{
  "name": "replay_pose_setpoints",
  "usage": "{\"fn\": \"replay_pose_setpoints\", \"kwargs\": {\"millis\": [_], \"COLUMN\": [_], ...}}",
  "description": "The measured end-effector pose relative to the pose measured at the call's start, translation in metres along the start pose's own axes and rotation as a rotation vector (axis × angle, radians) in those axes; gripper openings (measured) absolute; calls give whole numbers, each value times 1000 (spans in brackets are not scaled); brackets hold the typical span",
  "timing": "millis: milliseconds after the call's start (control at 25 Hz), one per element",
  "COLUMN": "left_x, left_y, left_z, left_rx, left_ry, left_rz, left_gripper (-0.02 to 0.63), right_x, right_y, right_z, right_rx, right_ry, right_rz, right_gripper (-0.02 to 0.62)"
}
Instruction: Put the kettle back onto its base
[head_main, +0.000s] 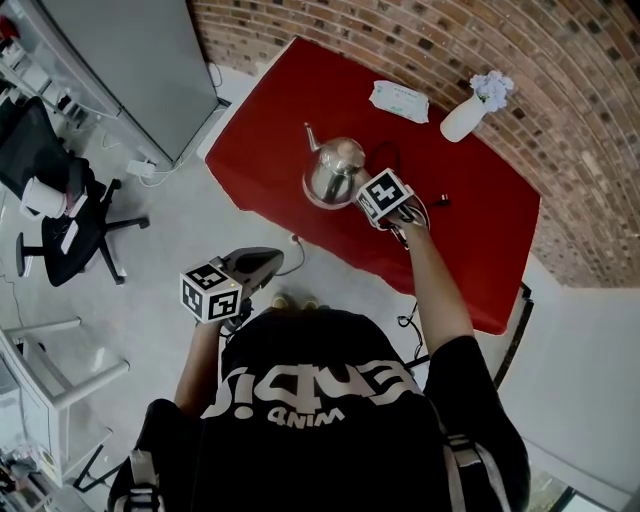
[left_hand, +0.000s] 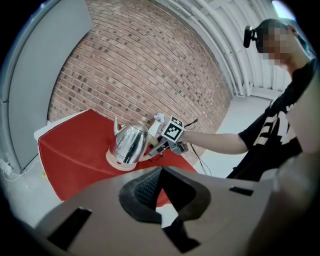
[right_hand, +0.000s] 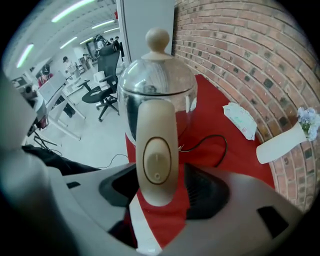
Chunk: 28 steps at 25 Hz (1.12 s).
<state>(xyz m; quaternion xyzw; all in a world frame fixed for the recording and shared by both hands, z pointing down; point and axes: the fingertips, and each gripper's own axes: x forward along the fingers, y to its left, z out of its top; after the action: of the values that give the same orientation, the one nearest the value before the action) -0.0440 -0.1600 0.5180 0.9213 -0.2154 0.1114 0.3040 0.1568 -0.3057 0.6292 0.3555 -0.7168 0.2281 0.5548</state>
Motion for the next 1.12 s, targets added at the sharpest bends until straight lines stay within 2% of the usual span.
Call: {"fn": "replay_pose_setpoints", "kwargs": {"millis": [200, 400, 600, 760, 960, 1120], "left_x": [1, 6, 6, 8, 14, 12], "left_y": [-3, -10, -16, -25, -39, -42], "left_z": [1, 2, 2, 3, 6, 9], "left_rx": [6, 18, 31, 42, 58, 64], "left_ry": [1, 11, 21, 23, 29, 26], "left_rz": [-10, -29, -51, -74, -116, -127], "left_gripper": [9, 9, 9, 8, 9, 9], "right_x": [-26, -59, -98, -142, -208, -254], "right_y": [-4, -8, 8, 26, 51, 73], "right_z": [-3, -8, -8, -2, 12, 16], "right_rx": [51, 51, 52, 71, 84, 90], "right_ry": [-53, -105, -194, -337, -632, -814], "right_rz": [29, 23, 40, 68, 99, 111], "right_gripper": [253, 253, 253, 253, 250, 173]}}
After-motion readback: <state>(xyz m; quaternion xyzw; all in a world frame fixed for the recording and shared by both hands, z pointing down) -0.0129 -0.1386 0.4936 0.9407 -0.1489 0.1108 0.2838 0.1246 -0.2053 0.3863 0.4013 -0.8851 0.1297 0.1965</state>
